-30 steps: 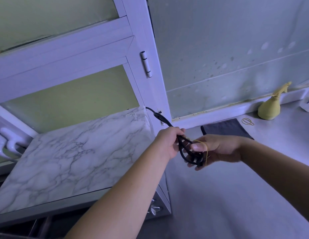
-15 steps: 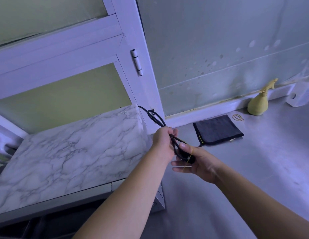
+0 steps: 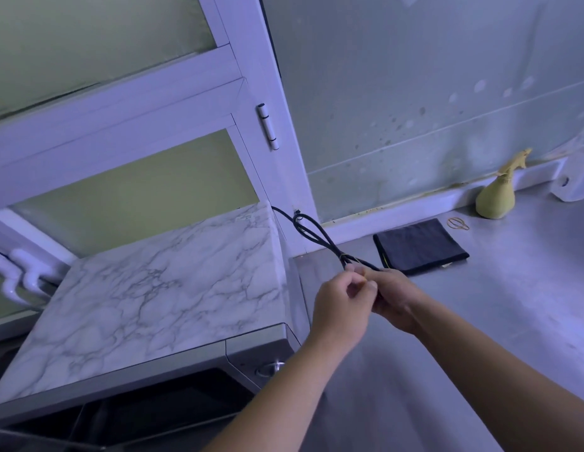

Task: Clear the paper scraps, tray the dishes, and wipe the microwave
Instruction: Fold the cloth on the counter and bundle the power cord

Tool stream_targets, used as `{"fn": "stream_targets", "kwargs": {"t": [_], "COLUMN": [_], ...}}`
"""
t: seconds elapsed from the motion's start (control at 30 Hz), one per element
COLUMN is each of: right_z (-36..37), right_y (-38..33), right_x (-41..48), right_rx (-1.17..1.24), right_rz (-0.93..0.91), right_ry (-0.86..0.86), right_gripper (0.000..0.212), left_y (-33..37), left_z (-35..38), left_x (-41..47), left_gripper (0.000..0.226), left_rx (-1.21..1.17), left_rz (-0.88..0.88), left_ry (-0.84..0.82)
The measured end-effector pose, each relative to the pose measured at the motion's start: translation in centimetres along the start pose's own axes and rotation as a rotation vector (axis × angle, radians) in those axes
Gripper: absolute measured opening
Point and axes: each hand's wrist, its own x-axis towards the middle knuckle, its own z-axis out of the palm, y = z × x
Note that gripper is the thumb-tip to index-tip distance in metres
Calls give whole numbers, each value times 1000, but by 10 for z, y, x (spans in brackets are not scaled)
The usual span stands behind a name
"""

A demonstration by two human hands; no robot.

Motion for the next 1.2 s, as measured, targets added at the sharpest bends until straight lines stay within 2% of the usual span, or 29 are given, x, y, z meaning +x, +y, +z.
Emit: {"fn": "stream_targets", "kwargs": {"t": [0.07, 0.13, 0.27, 0.47, 0.5, 0.57, 0.63, 0.67, 0.7, 0.73, 0.8, 0.9, 0.97, 1.0, 1.07, 1.13, 1.2], "right_z": [-2, -6, -6, -5, -5, -3, -1, -1, 0, -1, -3, -7, -9, -10, -10, -9, -9], "right_y": [-3, -4, -6, -1, -1, -2, -3, -4, -5, -6, -10, -19, -20, -17, -8, 3, 9], "right_x": [2, 3, 6, 7, 7, 7, 7, 7, 7, 7, 7, 7, 9, 9, 9, 9, 7], "right_rx": [-44, -81, -64, -19, -9, 4, -8, -25, -43, -52, -39, -99, -166, -194, -290, -482, -685], "right_rz": [14, 41, 47, 23, 11, -16, -49, -71, -94, -121, -195, -310, -350, -367, -424, -503, -578], "right_ry": [52, 75, 78, 52, 49, 35, 31, 39, 53, 65, 83, 103, 78, 65, 87, 205, 346], "right_gripper": [4, 18, 26, 28, 28, 27, 26, 25, 24, 22, 15, 3, 6, 7, 9, 16, 22], "left_y": [5, 9, 17, 31, 32, 36, 41, 43, 42, 39, 36, 27, 21, 19, 15, 13, 11], "left_z": [-15, -33, -60, -80, -81, -78, -73, -71, -68, -65, -63, -62, -57, -52, -37, -21, -8], "left_x": [9, 23, 41, 64, 68, 77, 86, 89, 94, 99, 101, 93, 86, 82, 77, 74, 71], "left_gripper": [18, 23, 14, 38, 41, 41, 24, 7, 13, 26, 36, 14, 7, 9, 15, 37, 41], "left_rx": [-179, -291, -153, 16, 150, 635, 1059, 1118, 1077, 917, 373, -250, -564, -654, -669, -617, -559], "left_rz": [-116, -205, -150, -6, 6, 12, -21, -48, -85, -156, -359, -588, -669, -686, -683, -697, -695], "left_ry": [68, 154, 106, 42, 12, -100, -214, -269, -315, -371, -444, -488, -529, -518, -452, -354, -254]}}
